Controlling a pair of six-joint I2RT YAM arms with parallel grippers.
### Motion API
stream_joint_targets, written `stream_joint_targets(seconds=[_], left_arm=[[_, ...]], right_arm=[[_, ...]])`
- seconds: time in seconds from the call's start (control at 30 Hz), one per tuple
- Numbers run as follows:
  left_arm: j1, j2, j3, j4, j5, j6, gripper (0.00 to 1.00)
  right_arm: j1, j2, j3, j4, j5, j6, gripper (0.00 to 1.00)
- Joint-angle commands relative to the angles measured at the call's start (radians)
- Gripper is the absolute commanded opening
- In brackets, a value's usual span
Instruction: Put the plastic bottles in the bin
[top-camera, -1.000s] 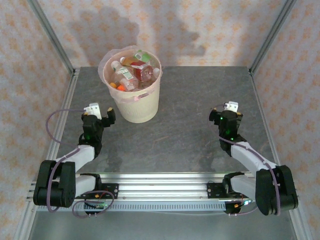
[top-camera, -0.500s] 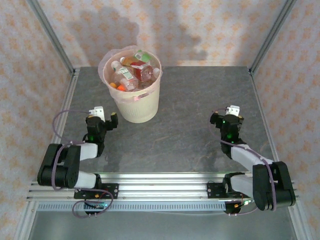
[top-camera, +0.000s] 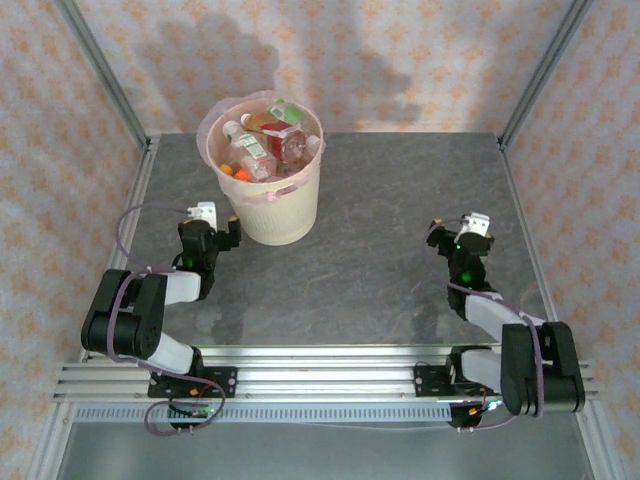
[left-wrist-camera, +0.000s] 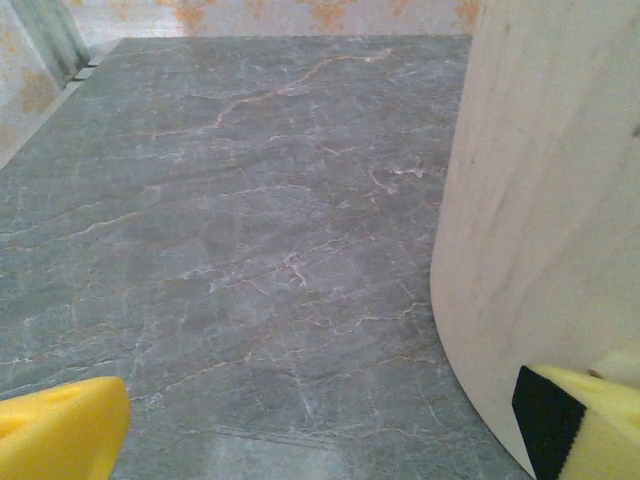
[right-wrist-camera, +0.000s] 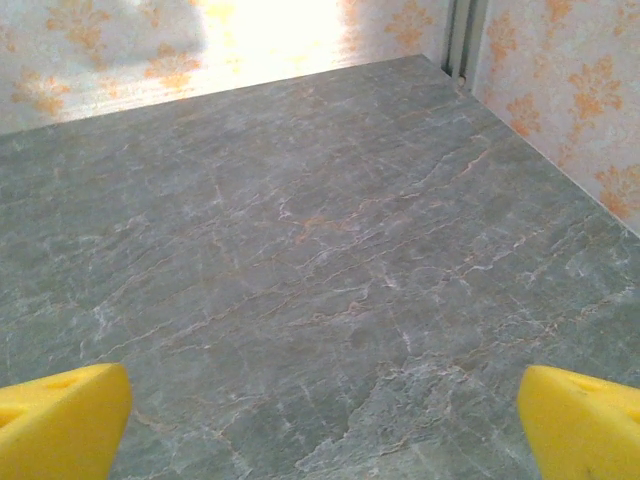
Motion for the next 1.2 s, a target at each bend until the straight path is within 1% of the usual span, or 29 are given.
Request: stream_joint_targets(seconds=[0.0, 0.17, 0.3, 0.53, 0.73, 0.77, 0.8, 0.87, 1.03, 1.1, 1.17], left_arm=[[0.005, 0.003, 0.019, -0.022, -0.031, -0.013, 1.0], [0.005, 0.004, 0.019, -0.022, -0.032, -0.013, 1.0], [0.005, 0.004, 0.019, -0.023, -0.033, -0.013, 1.0], [0.005, 0.003, 0.019, -0.023, -0.033, -0.013, 1.0], [0.005, 0.003, 0.019, -0.022, -0.033, -0.013, 1.0], [0.005, 0.003, 0.02, -0.023, -0.032, -0.012, 1.0], [0.005, 0.004, 0.019, -0.022, -0.033, -0.013, 1.0], [0.005, 0.003, 0.019, -0.022, -0.032, -0.013, 1.0], [0.004, 0.003, 0.019, -0.022, -0.033, -0.013, 1.0], [0.003, 0.003, 0.019, -0.022, -0.033, -0.012, 1.0], [0.004, 0.004, 0.019, -0.022, -0.034, -0.012, 1.0]], right_arm=[[-0.047, 0.034, -0.025, 0.106, -0.095, 0.046, 0.99], [-0.083, 0.097, -0.012, 0.165, -0.172, 0.081, 0.99], [-0.084, 0.138, 0.035, 0.132, -0.203, 0.057, 0.99], [-0.086, 0.199, 0.056, 0.165, -0.237, 0.038, 0.99], [-0.098, 0.268, 0.07, 0.197, -0.304, 0.026, 0.99], [-0.1, 0.28, 0.067, 0.22, -0.306, 0.031, 0.99], [-0.1, 0.27, 0.071, 0.193, -0.306, 0.027, 0.99], [-0.1, 0.277, 0.068, 0.214, -0.309, 0.03, 0.99], [-0.101, 0.274, 0.069, 0.204, -0.308, 0.028, 0.99], [-0.101, 0.273, 0.051, 0.239, -0.292, 0.032, 0.99], [-0.101, 0.285, 0.01, 0.321, -0.268, 0.039, 0.99]])
